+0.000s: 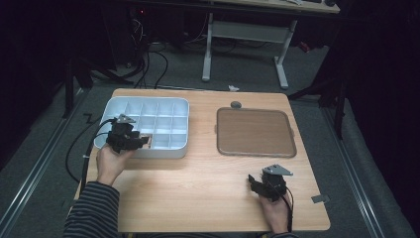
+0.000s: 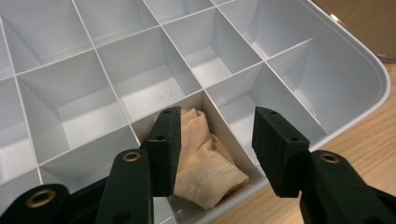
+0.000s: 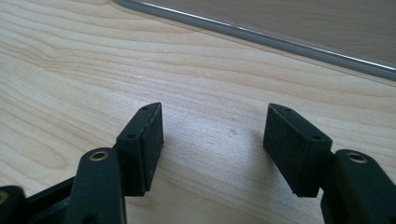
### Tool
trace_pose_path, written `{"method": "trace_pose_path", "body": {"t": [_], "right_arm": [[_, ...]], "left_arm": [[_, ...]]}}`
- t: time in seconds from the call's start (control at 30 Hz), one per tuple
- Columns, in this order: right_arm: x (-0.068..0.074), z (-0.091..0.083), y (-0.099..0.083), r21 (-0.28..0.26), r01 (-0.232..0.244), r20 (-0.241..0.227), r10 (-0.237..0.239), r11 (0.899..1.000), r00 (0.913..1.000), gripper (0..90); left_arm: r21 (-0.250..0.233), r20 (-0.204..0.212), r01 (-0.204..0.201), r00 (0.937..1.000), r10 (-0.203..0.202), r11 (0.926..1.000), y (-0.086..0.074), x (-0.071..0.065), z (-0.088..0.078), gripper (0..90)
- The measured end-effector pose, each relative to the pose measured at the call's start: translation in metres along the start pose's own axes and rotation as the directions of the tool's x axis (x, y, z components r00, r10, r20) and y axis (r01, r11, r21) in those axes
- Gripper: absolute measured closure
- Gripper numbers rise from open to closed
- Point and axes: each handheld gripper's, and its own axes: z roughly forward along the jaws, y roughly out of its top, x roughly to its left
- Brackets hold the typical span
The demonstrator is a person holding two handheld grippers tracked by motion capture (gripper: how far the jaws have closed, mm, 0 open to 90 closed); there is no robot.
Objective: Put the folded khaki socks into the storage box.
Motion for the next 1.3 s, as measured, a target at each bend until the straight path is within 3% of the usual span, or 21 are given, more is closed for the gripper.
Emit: {"method": "trace_pose_path", "body": {"t": [0.33,0.9,1.0,1.3], "right_arm": [[0.0,0.0,0.0,0.0,0.0,0.0,0.0,1.0,1.0,38.2],[0.0,0.0,0.0,0.0,-0.001,0.0,0.001,1.0,1.0,38.2],[0.0,0.0,0.0,0.0,0.0,0.0,0.0,1.0,1.0,38.2],[0.0,0.0,0.0,0.0,0.001,-0.001,-0.001,1.0,1.0,38.2]], "left_arm": [[-0.019,0.009,0.016,0.9998,-0.016,0.9997,-0.013,-0.003,-0.008,51.3],[-0.071,0.045,-0.031,0.9984,0.035,0.997,-0.022,-0.028,-0.025,50.0],[-0.06,0.036,-0.057,0.9976,0.059,0.9966,-0.024,-0.033,-0.025,49.6],[-0.066,0.054,-0.049,0.9972,0.052,0.9966,-0.031,-0.038,-0.026,48.2]]}}
